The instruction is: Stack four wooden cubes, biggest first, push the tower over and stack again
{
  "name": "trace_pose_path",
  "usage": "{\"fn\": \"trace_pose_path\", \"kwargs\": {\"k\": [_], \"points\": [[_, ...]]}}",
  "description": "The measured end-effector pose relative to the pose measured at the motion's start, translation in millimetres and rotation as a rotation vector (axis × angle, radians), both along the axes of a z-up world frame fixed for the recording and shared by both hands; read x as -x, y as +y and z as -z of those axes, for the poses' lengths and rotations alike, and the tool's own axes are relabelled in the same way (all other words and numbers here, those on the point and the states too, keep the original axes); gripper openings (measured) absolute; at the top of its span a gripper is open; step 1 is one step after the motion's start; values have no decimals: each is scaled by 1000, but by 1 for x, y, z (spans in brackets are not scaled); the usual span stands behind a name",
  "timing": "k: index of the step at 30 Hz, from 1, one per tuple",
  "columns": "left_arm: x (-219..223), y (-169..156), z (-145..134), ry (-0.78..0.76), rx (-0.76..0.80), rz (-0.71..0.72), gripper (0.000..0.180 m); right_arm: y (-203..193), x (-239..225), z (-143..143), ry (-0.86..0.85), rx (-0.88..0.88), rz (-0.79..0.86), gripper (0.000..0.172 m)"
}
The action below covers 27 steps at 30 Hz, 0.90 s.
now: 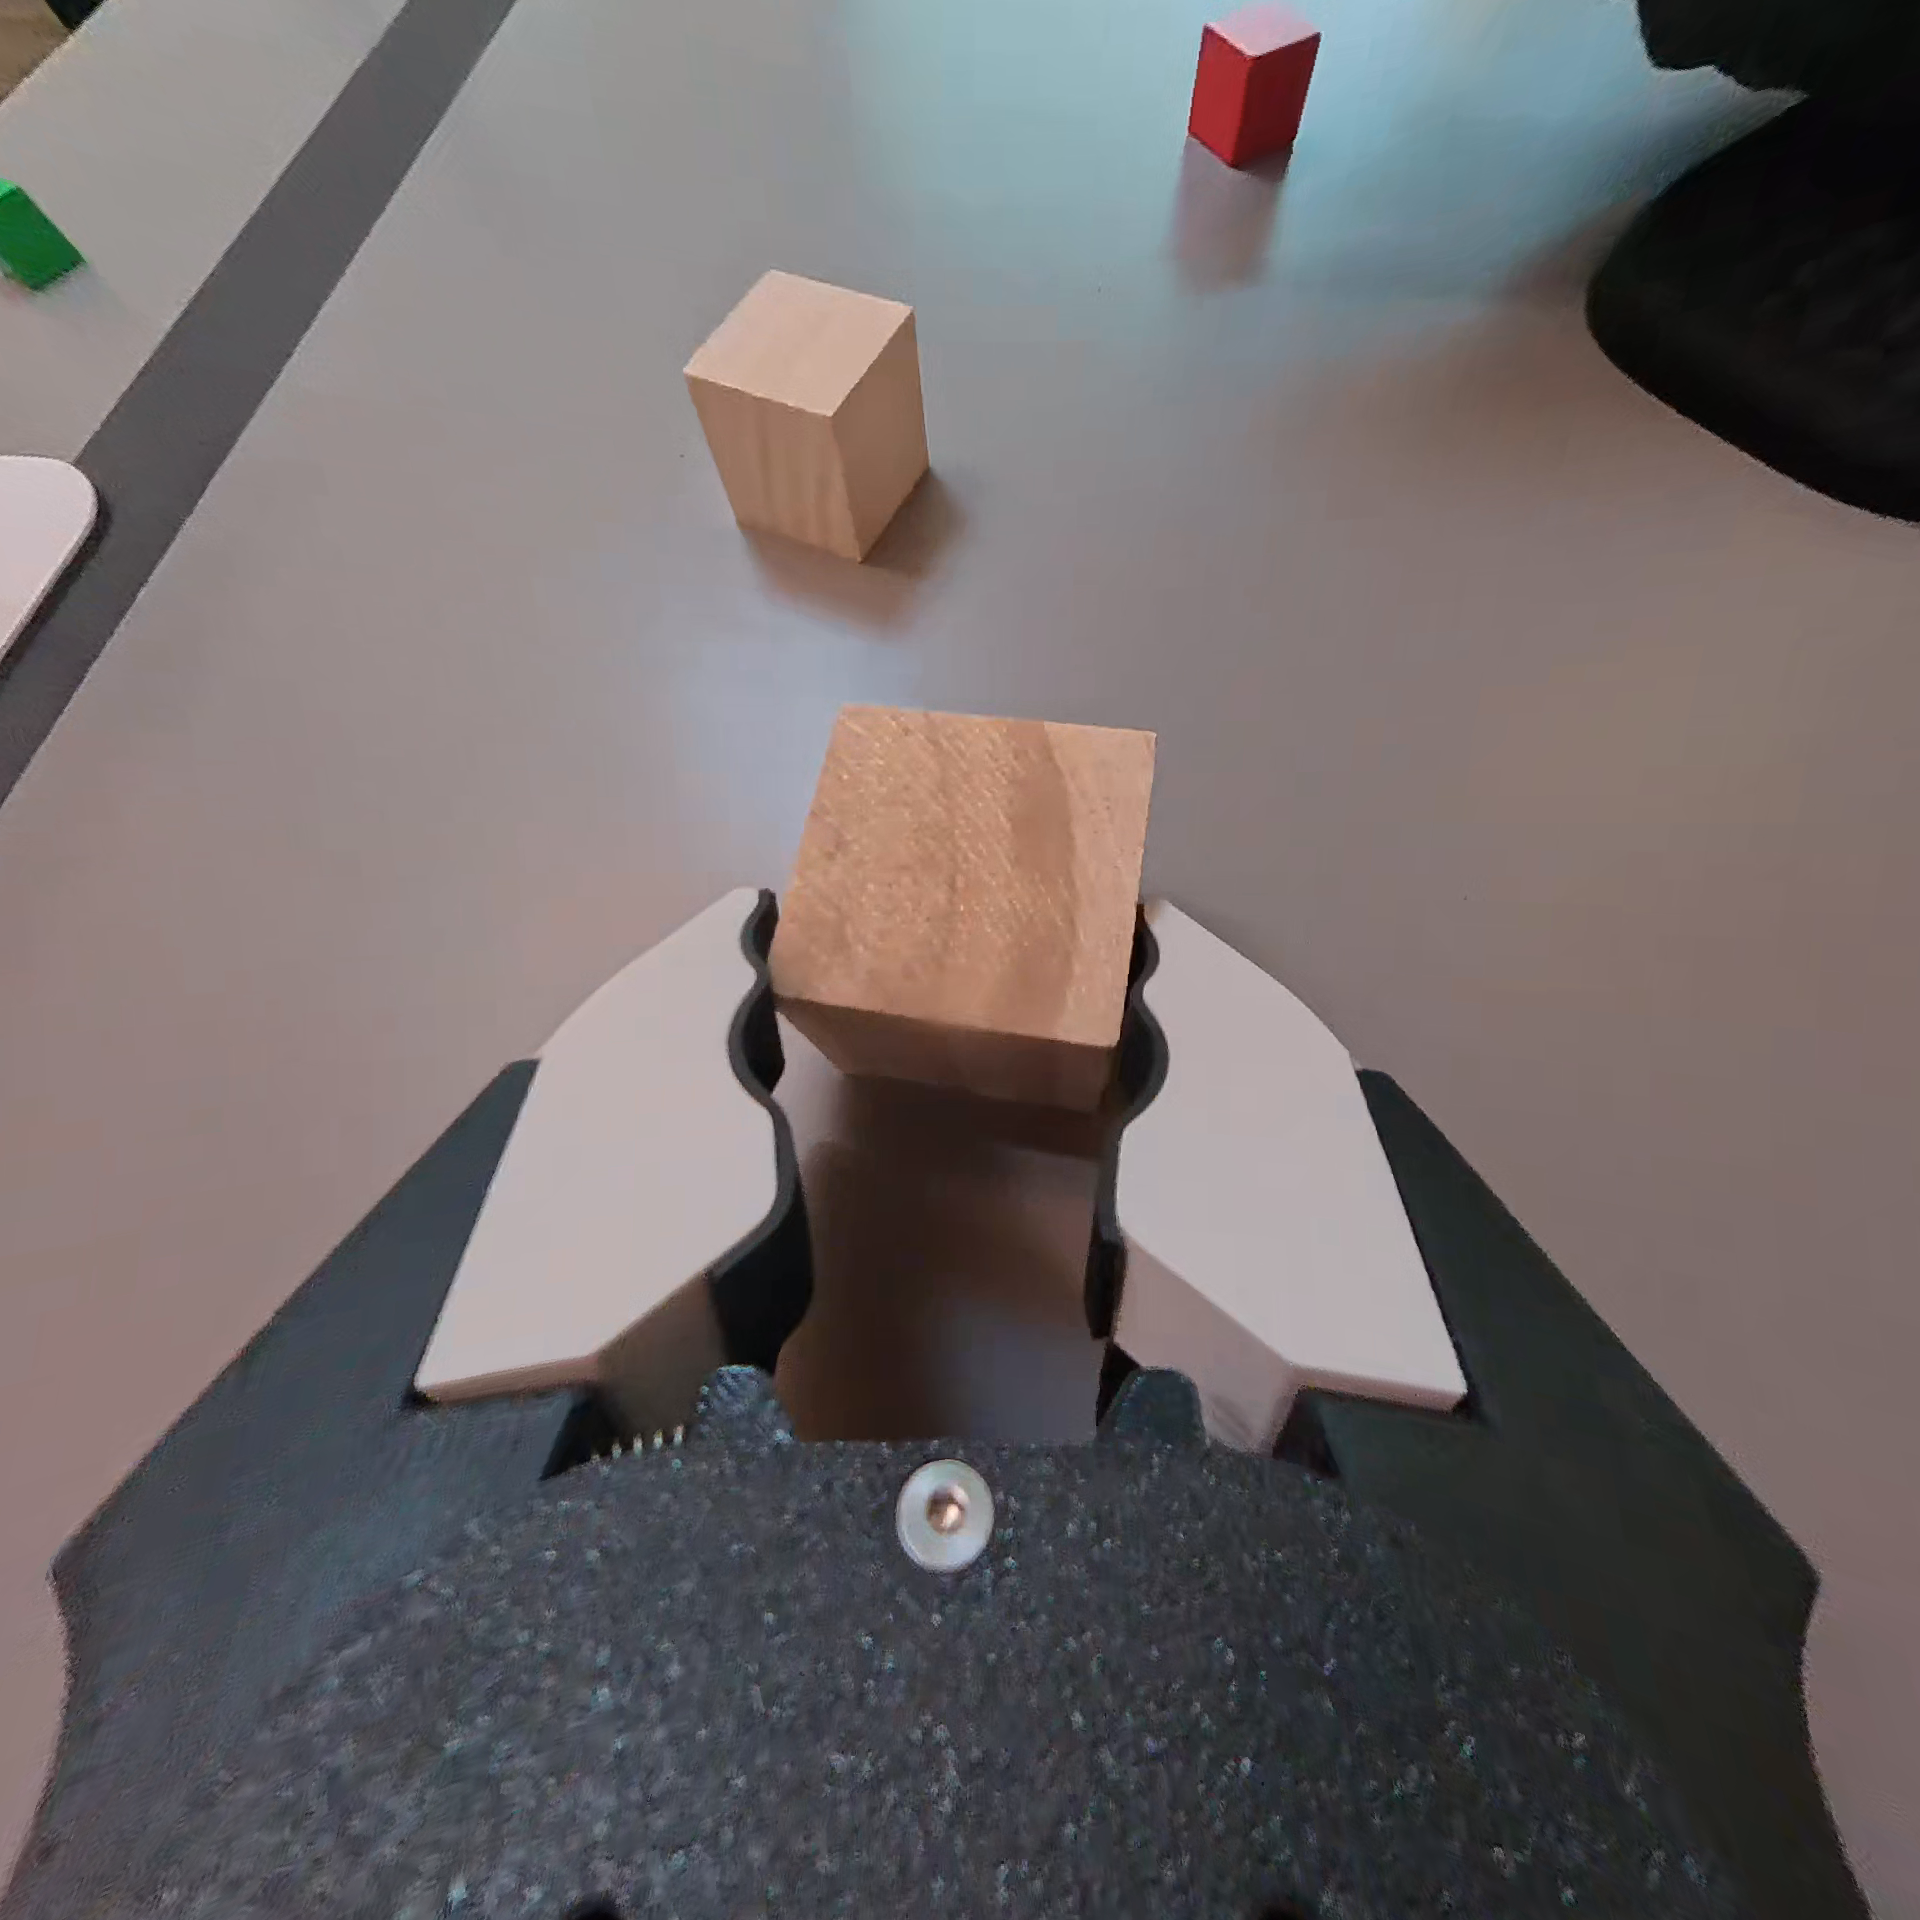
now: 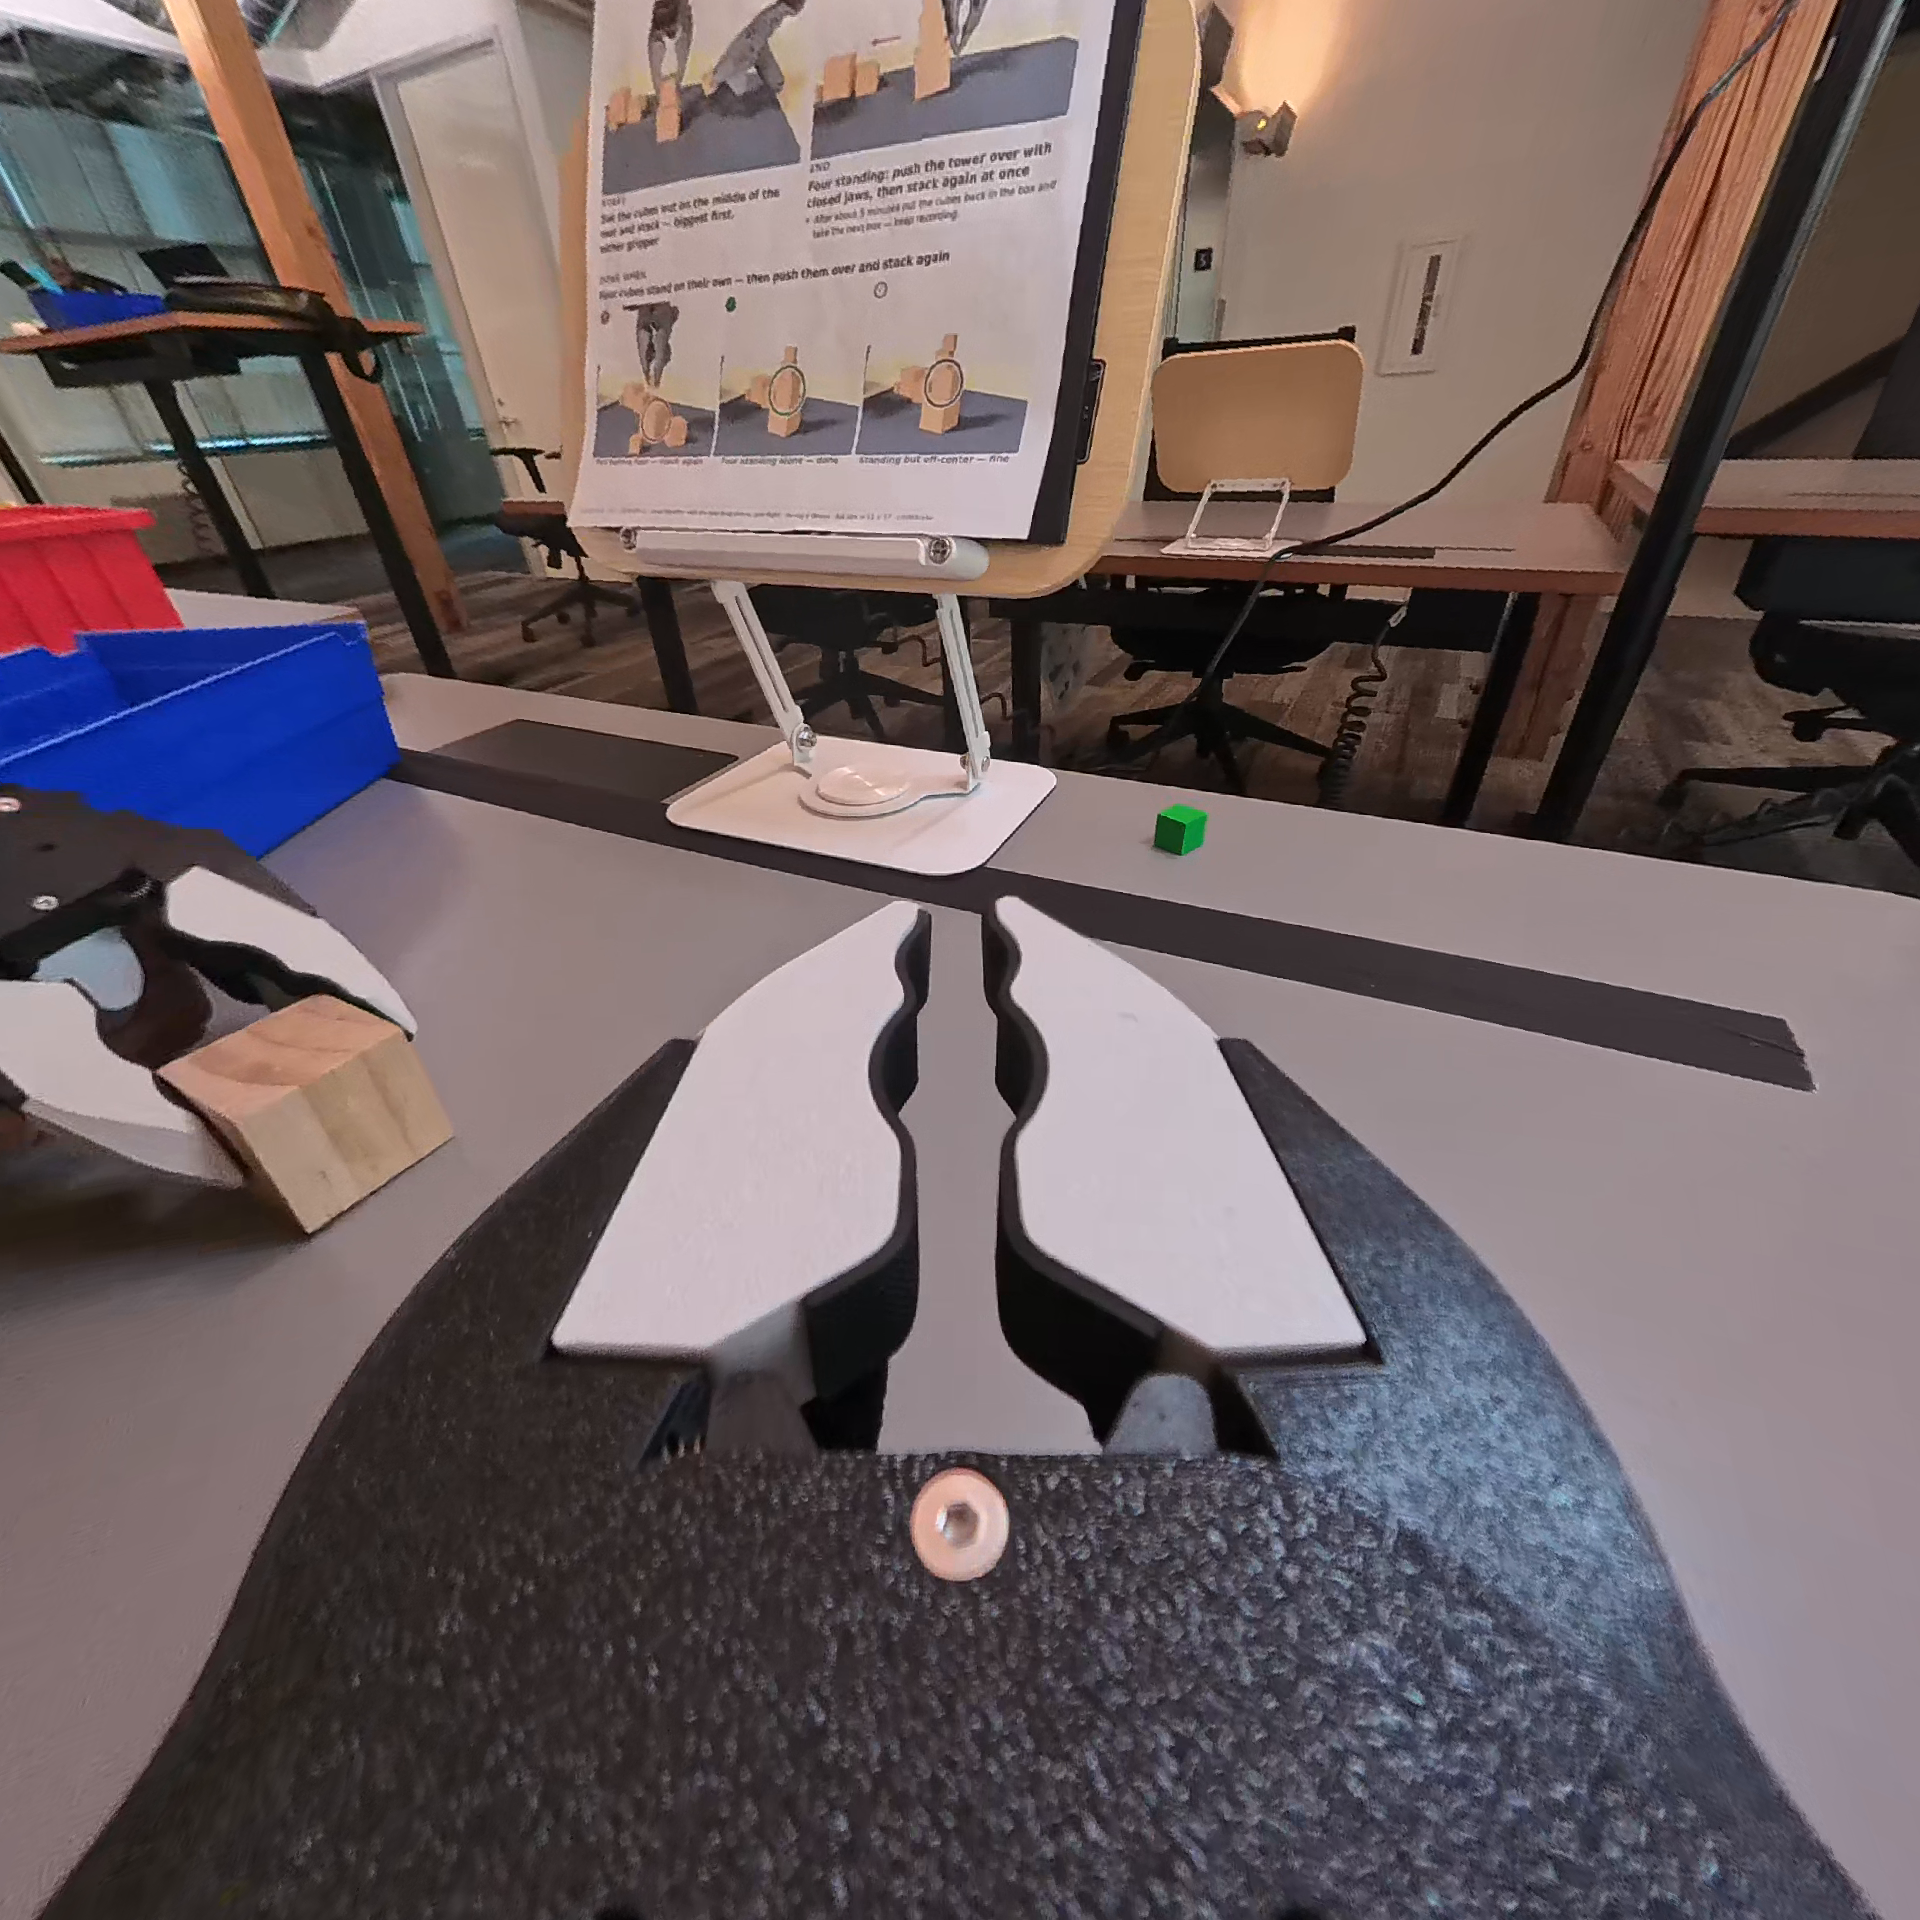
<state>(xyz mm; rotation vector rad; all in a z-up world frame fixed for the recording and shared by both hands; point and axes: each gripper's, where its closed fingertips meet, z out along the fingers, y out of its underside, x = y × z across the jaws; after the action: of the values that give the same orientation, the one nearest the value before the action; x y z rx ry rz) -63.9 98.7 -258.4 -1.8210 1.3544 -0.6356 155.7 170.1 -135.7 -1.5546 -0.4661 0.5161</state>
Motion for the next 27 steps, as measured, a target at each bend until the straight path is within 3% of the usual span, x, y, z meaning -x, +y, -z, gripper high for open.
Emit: {"fn": "trace_pose_path", "kwargs": {"k": [9, 11, 16, 19, 24, 27], "points": [[1, 6, -1, -45, -16, -9, 63, 0, 3, 4, -11, 14, -20, 10], [1, 7, -4, -55, -6, -24, 74, -2, 8, 7, -30, 16, -40, 12], [7, 4, -29, -135, -45, -84, 79, -8, 26, 16, -89, 33, -115, 23], [18, 5, -56, -224, -115, -185, 60, -14, 43, 29, -132, 76, -189, 33], [52, 4, -127, -521, -282, -423, 4, -20, 75, 62, -280, 156, -306, 49], [76, 3, -147, -660, -316, -526, 0, -13, 87, 84, -422, 203, -351, 60]]}}
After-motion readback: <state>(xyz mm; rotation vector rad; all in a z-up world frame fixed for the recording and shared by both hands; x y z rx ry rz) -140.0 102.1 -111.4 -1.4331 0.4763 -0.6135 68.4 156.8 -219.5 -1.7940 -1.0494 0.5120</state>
